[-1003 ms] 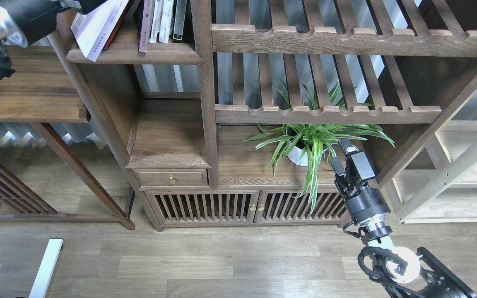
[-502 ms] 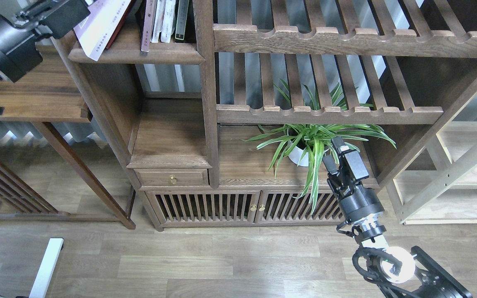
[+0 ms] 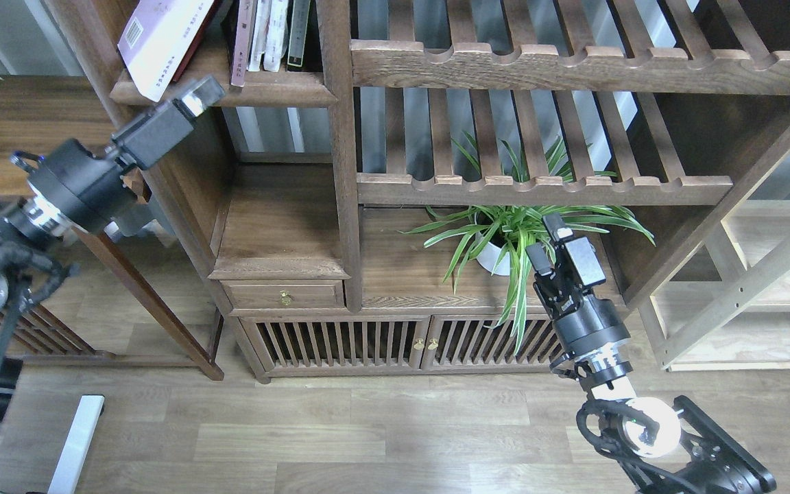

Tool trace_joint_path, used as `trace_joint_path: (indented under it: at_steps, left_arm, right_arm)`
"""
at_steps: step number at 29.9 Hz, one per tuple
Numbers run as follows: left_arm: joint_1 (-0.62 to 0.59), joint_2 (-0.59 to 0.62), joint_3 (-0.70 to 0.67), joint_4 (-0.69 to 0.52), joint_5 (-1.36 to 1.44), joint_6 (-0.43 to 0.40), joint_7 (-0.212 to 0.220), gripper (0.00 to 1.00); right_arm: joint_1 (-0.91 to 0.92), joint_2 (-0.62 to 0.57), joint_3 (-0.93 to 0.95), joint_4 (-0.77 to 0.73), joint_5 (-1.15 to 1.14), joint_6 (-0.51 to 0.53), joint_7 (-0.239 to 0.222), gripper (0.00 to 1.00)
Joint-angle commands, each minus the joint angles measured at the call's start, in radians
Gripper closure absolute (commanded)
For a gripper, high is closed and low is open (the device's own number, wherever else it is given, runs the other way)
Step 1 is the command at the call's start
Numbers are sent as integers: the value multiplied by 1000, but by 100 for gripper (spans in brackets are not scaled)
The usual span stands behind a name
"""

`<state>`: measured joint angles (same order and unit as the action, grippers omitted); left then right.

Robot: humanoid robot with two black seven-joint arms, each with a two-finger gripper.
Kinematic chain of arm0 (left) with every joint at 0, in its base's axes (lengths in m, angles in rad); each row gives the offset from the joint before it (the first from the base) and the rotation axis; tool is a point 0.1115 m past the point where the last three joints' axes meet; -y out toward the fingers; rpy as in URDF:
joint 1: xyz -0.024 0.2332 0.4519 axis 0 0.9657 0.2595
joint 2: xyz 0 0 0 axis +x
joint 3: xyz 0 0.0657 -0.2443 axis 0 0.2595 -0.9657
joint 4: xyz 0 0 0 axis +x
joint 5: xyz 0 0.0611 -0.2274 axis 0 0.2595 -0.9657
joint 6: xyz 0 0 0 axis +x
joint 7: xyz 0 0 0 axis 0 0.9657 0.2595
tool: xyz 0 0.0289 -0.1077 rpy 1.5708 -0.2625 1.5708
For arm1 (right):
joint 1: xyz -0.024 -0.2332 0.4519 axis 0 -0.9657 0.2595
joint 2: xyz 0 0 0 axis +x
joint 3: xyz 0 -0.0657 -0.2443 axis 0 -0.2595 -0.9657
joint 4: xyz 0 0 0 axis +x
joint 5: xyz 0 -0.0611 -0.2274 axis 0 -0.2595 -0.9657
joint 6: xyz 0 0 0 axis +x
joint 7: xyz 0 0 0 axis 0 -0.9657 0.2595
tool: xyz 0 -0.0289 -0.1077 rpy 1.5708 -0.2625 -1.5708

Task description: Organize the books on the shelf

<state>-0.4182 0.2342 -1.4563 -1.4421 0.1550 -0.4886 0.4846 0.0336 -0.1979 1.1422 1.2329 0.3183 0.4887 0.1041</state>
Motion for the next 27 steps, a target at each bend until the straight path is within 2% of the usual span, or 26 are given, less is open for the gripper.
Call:
trace_joint_path:
  at_steps: [1, 4, 9, 17, 27]
  left_arm:
    - [38, -51, 1, 0, -6, 0, -30, 28]
    - [71, -104, 7, 0, -12, 0, -54, 24]
    - [107, -187, 8, 6, -11, 0, -54, 21]
    - [179, -234, 42, 34, -55, 0, -54, 14]
    - [176, -234, 100, 35, -69, 0, -54, 11]
  right_arm:
    - [22, 8, -2, 3, -8, 0, 0, 0]
    - [38, 6, -16, 4, -19, 0, 0, 0]
    - [63, 0, -44, 11, -27, 0, 0, 0]
    - [98, 5, -58, 13, -27, 0, 0, 0]
    - [161, 3, -58, 11, -25, 0, 2, 0]
